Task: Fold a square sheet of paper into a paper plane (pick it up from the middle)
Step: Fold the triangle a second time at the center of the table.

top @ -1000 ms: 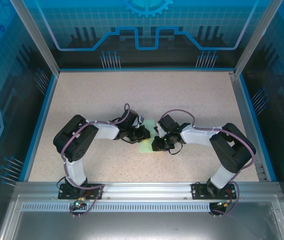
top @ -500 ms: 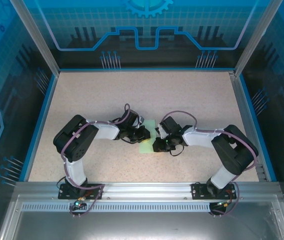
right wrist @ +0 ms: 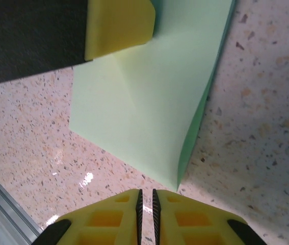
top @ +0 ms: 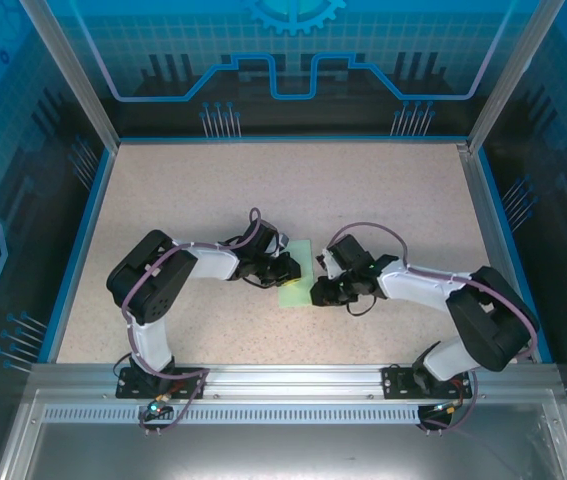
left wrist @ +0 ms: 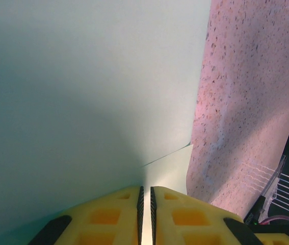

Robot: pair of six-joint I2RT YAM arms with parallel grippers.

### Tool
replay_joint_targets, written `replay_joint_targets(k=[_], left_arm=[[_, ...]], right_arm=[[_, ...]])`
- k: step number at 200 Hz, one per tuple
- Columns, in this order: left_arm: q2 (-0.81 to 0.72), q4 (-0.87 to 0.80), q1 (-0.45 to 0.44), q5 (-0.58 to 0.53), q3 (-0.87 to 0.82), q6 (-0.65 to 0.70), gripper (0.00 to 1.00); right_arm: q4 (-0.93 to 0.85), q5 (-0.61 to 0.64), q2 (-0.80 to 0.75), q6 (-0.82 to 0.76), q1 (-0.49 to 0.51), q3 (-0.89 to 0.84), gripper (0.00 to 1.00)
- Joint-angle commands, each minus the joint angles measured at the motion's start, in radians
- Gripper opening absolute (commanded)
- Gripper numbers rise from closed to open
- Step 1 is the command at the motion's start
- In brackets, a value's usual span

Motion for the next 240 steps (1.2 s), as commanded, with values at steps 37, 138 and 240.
replay_joint_targets(k=[37,138,240], left_arm=[[0.008,-0.057,0.002,-0.027,0.005,-0.003,0.17],[-0.107,0.052,-0.022,0.070,-0.025,-0.006,0.23],[-0.042,0.085,-0.090,0.035,-0.081,-0.088,0.17]], right_arm=[[0.023,-0.020,0.133,-0.010,-0.011,0.059,0.15],[-0.026,0.034,0.157,0.012,-0.014,0.044,0.15],[-0.040,0.045,0.158,0.022,-0.014,0.047,0.14]])
